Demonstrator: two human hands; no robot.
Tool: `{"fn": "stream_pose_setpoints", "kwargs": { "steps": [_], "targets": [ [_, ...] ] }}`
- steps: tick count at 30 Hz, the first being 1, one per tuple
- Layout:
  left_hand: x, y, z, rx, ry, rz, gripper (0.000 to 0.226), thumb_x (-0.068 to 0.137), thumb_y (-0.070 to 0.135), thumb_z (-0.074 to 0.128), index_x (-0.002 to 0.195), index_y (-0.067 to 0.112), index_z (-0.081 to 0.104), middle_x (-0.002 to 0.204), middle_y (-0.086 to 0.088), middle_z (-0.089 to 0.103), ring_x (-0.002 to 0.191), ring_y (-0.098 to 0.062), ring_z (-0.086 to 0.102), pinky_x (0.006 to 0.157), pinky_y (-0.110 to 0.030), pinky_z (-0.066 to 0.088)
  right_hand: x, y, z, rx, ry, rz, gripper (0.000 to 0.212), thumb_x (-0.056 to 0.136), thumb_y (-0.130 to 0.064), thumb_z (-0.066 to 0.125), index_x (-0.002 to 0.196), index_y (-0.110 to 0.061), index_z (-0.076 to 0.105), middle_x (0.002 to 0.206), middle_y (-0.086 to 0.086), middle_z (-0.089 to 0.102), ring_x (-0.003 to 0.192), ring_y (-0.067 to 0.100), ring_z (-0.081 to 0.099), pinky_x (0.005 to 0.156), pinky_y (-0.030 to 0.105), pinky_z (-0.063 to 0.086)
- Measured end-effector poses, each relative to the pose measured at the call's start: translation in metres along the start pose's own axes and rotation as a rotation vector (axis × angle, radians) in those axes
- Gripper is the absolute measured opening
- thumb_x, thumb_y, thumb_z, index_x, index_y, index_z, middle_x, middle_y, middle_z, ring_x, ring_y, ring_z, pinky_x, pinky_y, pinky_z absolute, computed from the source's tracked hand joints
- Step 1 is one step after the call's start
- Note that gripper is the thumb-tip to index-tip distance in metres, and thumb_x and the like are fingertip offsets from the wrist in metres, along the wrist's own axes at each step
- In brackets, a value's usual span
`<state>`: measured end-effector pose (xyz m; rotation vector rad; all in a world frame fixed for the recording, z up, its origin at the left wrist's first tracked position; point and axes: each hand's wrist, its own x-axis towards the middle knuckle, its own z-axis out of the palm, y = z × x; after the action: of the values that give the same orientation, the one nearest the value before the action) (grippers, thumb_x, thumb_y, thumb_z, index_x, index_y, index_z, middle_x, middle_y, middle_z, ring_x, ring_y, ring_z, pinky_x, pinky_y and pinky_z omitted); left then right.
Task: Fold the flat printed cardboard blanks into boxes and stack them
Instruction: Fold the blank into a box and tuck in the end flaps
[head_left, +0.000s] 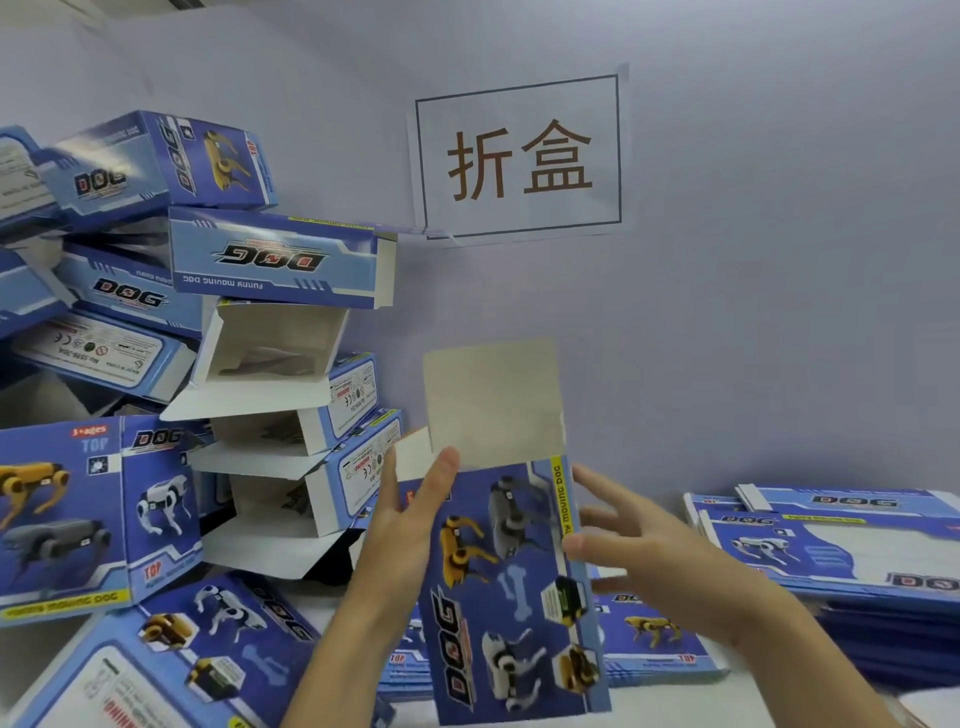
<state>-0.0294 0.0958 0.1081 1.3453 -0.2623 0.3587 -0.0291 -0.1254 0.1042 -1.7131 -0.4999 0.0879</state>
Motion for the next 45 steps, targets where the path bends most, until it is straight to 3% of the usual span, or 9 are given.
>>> {"fn": "stream_pose_setpoints", "kwargs": {
  "steps": [4, 9, 15, 21, 25, 30, 37, 41, 45],
  "targets": [
    [-0.003, -0.001, 0.019, 0.053, 0.036, 0.173, 0.031, 0.062, 0.064, 0.066, 0.086, 0.078, 0.052, 0.104, 0.020, 0.073, 0.101, -0.010, 0.071, 0.084, -0.033, 0.058, 0.014, 0.005, 0.025, 0.182, 0.077, -0.149, 0.094, 0.073, -0.027, 0.067, 0.148, -0.056, 0.019, 0.145, -0.008, 0.053, 0.125, 0.018, 0.059, 0.100, 0.043, 0.051],
    [-0.008, -0.002, 0.030, 0.105, 0.055, 0.380, 0.056, 0.073, 0.057, 0.063, 0.125, 0.047, 0.045, 0.109, 0.036, 0.062, 0.099, 0.003, 0.067, 0.075, -0.023, 0.058, 0.018, 0.004, 0.036, 0.312, 0.211, -0.383, 0.060, 0.084, -0.035, 0.060, 0.137, -0.054, 0.041, 0.133, -0.004, 0.060, 0.113, 0.016, 0.067, 0.078, 0.031, 0.060],
    [-0.011, -0.019, 0.036, 0.153, 0.096, 0.365, 0.061, 0.072, 0.063, 0.061, 0.128, 0.043, 0.050, 0.109, 0.039, 0.058, 0.082, 0.009, 0.066, 0.064, -0.020, 0.058, 0.019, 0.012, 0.033, 0.301, 0.315, -0.377, 0.043, 0.089, -0.056, 0.050, 0.131, -0.045, 0.048, 0.116, -0.015, 0.070, 0.109, 0.012, 0.068, 0.084, 0.033, 0.057],
    [-0.010, -0.045, 0.032, 0.366, 0.119, 0.261, 0.040, 0.077, 0.063, 0.053, 0.111, 0.042, 0.057, 0.112, 0.027, 0.064, 0.108, 0.009, 0.058, 0.086, -0.016, 0.051, 0.023, 0.032, 0.039, 0.257, 0.333, -0.299, 0.045, 0.090, -0.050, 0.042, 0.133, -0.042, 0.051, 0.115, -0.028, 0.067, 0.107, -0.007, 0.063, 0.074, 0.005, 0.049],
    [-0.007, -0.045, 0.025, 0.412, 0.083, 0.173, 0.048, 0.081, 0.066, 0.047, 0.099, 0.025, 0.062, 0.102, -0.001, 0.067, 0.100, -0.020, 0.064, 0.090, -0.042, 0.054, 0.025, 0.037, 0.043, 0.252, 0.340, -0.269, 0.044, 0.092, -0.048, 0.042, 0.134, -0.037, 0.052, 0.115, -0.018, 0.070, 0.103, -0.001, 0.068, 0.073, 0.014, 0.055],
    [-0.003, -0.042, 0.028, 0.199, 0.110, 0.057, 0.023, 0.106, 0.027, 0.041, 0.099, 0.013, 0.058, 0.080, 0.009, 0.066, 0.066, 0.013, 0.061, 0.053, -0.005, 0.044, 0.023, 0.034, 0.038, 0.261, 0.416, -0.184, 0.045, 0.097, -0.059, 0.031, 0.128, -0.042, 0.059, 0.126, -0.007, 0.066, 0.110, 0.012, 0.067, 0.092, 0.039, 0.055],
    [-0.004, -0.047, 0.031, 0.192, 0.192, 0.041, 0.022, 0.101, 0.011, 0.042, 0.094, 0.024, 0.058, 0.085, -0.001, 0.059, 0.068, -0.007, 0.055, 0.059, -0.026, 0.045, 0.027, 0.034, 0.048, 0.125, 0.529, -0.160, 0.048, 0.105, -0.033, 0.041, 0.066, -0.027, 0.067, 0.062, -0.019, 0.059, 0.064, 0.003, 0.056, 0.059, 0.018, 0.046],
    [-0.006, -0.042, 0.031, 0.189, 0.181, 0.042, 0.022, 0.101, 0.012, 0.044, 0.101, 0.030, 0.055, 0.100, 0.002, 0.061, 0.080, -0.007, 0.057, 0.071, -0.026, 0.048, 0.027, 0.034, 0.043, 0.194, 0.465, -0.149, 0.028, 0.102, -0.014, 0.044, 0.083, -0.023, 0.063, 0.065, -0.004, 0.060, 0.056, 0.008, 0.058, 0.047, 0.018, 0.045],
    [-0.008, -0.033, 0.027, 0.012, 0.112, -0.073, 0.037, 0.099, 0.010, 0.047, 0.124, 0.038, 0.042, 0.113, -0.026, 0.057, 0.098, -0.045, 0.063, 0.090, -0.057, 0.051, 0.026, 0.033, 0.035, 0.290, 0.458, -0.072, 0.038, 0.099, -0.007, 0.044, 0.116, -0.040, 0.051, 0.077, 0.006, 0.065, 0.057, 0.014, 0.060, 0.052, 0.030, 0.052]
  ]
}}
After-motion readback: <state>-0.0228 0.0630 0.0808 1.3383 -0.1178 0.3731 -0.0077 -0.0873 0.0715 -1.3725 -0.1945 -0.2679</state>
